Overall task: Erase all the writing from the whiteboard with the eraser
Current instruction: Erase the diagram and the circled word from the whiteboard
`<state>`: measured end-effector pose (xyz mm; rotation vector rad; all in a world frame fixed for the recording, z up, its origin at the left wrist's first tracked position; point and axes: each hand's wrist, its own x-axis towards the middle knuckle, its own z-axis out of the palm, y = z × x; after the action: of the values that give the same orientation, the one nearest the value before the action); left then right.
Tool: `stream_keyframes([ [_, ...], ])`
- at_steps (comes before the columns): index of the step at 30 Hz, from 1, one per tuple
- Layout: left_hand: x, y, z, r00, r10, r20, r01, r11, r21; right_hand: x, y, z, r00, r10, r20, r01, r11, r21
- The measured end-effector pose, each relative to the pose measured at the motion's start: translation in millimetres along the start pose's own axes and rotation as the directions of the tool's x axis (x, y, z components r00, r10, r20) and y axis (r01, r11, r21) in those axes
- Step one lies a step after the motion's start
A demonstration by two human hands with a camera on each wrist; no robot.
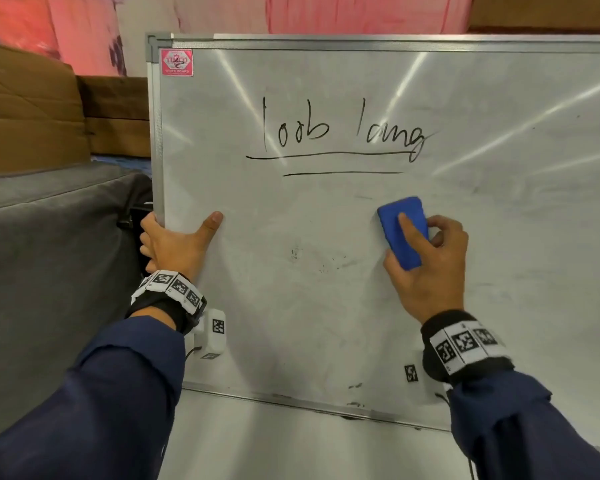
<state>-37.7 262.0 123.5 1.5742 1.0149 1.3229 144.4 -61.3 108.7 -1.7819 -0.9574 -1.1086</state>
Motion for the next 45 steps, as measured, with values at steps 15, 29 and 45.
stream_keyframes([
  [15,-3,-1,0,1.000,0.011,-0.019,-0.011,1.000,-0.028,-25,-19,27,1.000,0.009,-0.011,-0.009,0.999,0.031],
  [29,-2,-3,-2,1.000,0.026,-0.015,-0.026,0.999,-0.042,-82,-32,49,0.972,-0.141,0.186,0.134,0.990,0.049],
  [45,-4,-4,-3,0.999,0.034,-0.006,-0.034,0.998,-0.052,-88,-80,77,0.974,-0.049,0.222,0.029,0.995,0.092],
])
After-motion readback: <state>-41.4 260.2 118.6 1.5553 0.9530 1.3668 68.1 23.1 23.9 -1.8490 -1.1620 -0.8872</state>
